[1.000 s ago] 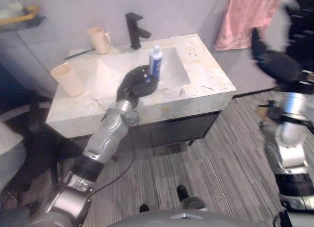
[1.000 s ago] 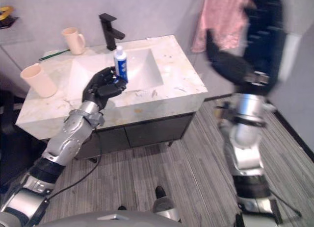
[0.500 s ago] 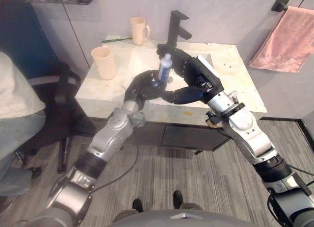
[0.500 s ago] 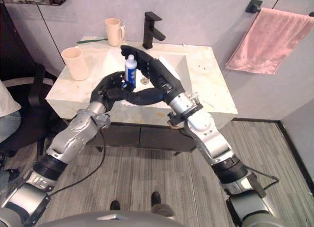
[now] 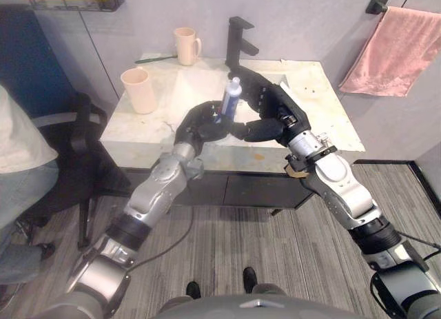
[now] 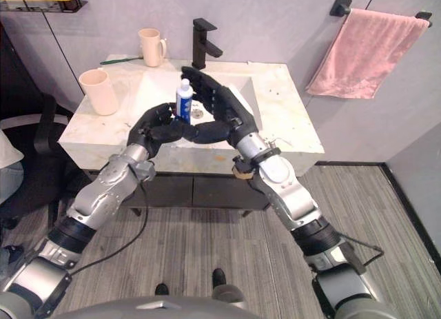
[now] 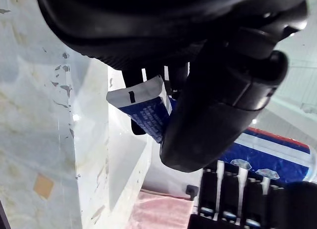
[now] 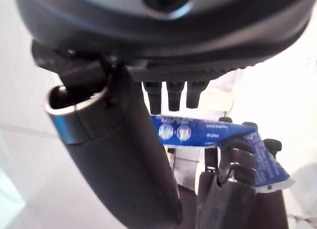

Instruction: Organize the bathroom.

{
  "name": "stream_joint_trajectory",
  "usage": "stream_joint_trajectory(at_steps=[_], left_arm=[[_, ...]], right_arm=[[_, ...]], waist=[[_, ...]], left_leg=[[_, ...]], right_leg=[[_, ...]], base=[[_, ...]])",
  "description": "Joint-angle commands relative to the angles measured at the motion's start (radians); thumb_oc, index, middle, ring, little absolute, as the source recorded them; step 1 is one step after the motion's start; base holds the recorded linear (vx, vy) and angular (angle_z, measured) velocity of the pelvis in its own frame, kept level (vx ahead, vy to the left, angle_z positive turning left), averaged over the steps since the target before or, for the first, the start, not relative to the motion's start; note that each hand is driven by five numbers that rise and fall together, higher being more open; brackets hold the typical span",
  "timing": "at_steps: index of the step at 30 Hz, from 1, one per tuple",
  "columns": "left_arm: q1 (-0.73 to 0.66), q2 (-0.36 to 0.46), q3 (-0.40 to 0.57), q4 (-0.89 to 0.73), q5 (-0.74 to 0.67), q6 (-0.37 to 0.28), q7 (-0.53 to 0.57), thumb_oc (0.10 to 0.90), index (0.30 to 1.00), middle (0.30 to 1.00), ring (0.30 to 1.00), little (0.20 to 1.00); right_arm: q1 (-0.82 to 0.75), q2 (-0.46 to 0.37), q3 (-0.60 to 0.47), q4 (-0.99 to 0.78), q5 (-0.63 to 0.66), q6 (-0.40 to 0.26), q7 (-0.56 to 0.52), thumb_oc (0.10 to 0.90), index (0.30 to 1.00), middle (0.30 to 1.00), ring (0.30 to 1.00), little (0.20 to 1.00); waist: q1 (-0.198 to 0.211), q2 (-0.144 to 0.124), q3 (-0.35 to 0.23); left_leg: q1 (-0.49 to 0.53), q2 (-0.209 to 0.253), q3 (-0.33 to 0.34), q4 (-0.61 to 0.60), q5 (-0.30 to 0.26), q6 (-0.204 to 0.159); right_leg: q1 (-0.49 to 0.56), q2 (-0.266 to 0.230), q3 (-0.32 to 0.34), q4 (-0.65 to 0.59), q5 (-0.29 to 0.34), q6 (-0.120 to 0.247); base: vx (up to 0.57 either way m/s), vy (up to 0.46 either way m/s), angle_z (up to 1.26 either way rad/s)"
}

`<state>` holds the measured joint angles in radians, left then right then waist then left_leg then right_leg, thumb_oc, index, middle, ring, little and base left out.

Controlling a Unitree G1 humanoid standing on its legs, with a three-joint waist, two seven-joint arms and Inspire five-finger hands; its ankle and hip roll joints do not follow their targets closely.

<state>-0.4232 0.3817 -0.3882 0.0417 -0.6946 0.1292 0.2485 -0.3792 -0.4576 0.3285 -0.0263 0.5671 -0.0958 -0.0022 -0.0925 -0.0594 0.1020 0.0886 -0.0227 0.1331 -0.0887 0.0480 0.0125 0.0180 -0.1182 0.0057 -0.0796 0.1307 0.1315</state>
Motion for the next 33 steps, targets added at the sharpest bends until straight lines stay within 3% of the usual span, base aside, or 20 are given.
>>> stream_joint_trajectory(at_steps=[1, 8, 23, 33], left_arm=[[-0.212, -0.070, -0.011, 0.011, 0.059, -0.171, -0.021, 0.400, 0.300, 0.300, 0.300, 0.300], [-0.218, -0.090, -0.026, 0.006, 0.068, -0.160, -0.006, 0.400, 0.300, 0.300, 0.300, 0.300], [-0.208, -0.111, -0.045, 0.038, 0.078, -0.151, -0.009, 0.400, 0.300, 0.300, 0.300, 0.300], [-0.198, -0.096, -0.032, 0.075, 0.103, -0.165, 0.009, 0.400, 0.300, 0.300, 0.300, 0.300]], right_arm=[[-0.059, 0.009, -0.074, -0.036, 0.042, -0.149, -0.056, 0.800, 0.900, 0.900, 0.900, 0.900], [-0.061, 0.061, -0.045, -0.011, 0.067, -0.142, -0.062, 0.800, 0.900, 0.900, 0.900, 0.900], [-0.150, 0.074, -0.006, -0.058, 0.046, -0.153, -0.087, 0.800, 0.900, 0.900, 0.900, 0.900], [-0.123, 0.052, -0.031, -0.084, 0.068, -0.156, -0.079, 0.800, 0.900, 0.900, 0.900, 0.900]], waist=[[0.022, 0.025, -0.078], [0.028, 0.029, -0.079], [0.049, 0.024, -0.083], [0.037, 0.025, -0.083]], left_leg=[[0.025, -0.039, -0.037, 0.001, -0.073, 0.057], [0.029, -0.039, -0.044, 0.001, -0.073, 0.059], [0.028, -0.038, -0.061, 0.001, -0.070, 0.058], [0.032, -0.034, -0.052, 0.001, -0.071, 0.057]], right_leg=[[-0.016, 0.003, -0.070, 0.016, 0.004, -0.001], [-0.014, 0.005, -0.075, 0.010, -0.010, -0.004], [-0.003, 0.005, -0.092, 0.006, -0.019, -0.007], [-0.006, 0.007, -0.089, 0.016, -0.025, -0.006]], base=[[0.00, 0.000, 0.00], [0.00, 0.000, 0.00], [0.00, 0.000, 0.00], [0.00, 0.000, 0.00]])
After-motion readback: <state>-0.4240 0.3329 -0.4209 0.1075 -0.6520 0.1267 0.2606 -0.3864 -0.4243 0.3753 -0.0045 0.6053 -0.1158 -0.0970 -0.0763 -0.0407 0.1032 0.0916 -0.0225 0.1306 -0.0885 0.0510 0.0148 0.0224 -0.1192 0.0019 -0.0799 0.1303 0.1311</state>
